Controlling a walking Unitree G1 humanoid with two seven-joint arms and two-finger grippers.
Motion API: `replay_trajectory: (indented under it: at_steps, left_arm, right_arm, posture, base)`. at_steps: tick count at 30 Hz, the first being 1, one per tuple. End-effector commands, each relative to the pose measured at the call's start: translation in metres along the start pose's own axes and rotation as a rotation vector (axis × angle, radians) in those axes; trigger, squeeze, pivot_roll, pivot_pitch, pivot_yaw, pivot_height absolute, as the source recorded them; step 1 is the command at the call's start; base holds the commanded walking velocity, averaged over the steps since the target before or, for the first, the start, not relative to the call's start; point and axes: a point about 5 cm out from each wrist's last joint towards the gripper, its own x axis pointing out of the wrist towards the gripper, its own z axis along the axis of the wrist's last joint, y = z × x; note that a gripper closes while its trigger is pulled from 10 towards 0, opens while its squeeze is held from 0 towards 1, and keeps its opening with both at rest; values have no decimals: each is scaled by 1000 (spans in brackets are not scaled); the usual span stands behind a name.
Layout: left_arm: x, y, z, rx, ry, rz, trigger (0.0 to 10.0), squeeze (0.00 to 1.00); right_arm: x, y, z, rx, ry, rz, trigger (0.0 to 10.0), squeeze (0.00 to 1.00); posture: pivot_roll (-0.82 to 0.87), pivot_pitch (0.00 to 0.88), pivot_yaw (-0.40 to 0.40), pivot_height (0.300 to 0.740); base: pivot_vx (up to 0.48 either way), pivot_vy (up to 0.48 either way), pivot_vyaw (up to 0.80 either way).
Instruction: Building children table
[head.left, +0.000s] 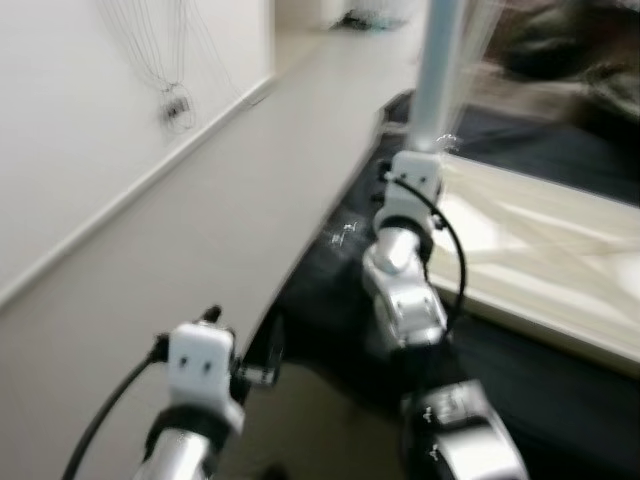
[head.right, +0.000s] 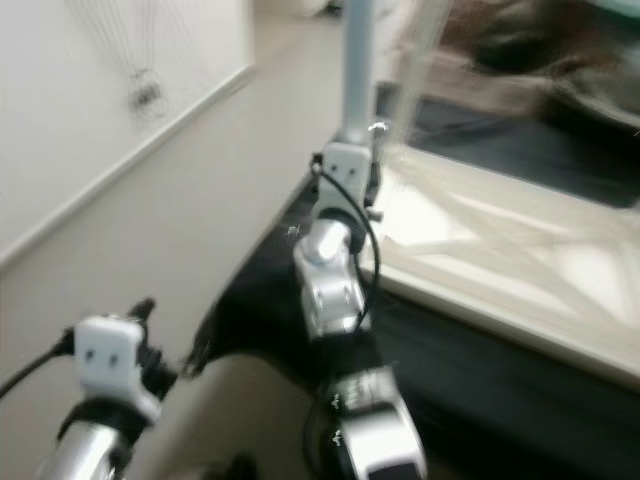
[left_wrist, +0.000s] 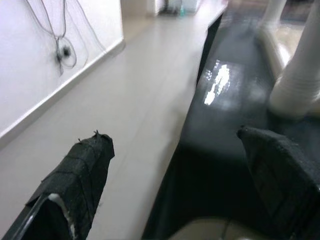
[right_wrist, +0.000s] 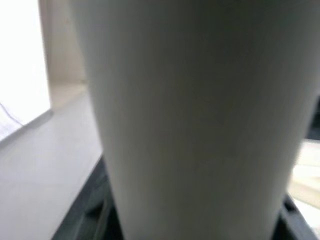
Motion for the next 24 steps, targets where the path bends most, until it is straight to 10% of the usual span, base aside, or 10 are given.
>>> replay_trajectory:
  at_steps: [1,10,24]
  left_arm:
    - [1,-1,-1,7,4,-13,10000,0]
    - [2,0,-1,6,4,-12,10000,0]
    - [8,2,0,15,-7,-13,10000,0]
  right_arm:
    - [-21,14,-36,13,207,40,10000,0]
    - [-13,16,-21,105,203,-23,10000,0]
    - [30,0,76,373,-171,38,10000,0]
  posture:
    - [121,148,-16,740]
    - [120,149,-19,740]
    - [116,128,-15,740]
  base:
    - [0,0,0]
    - [0,0,0]
    - [0,0,0]
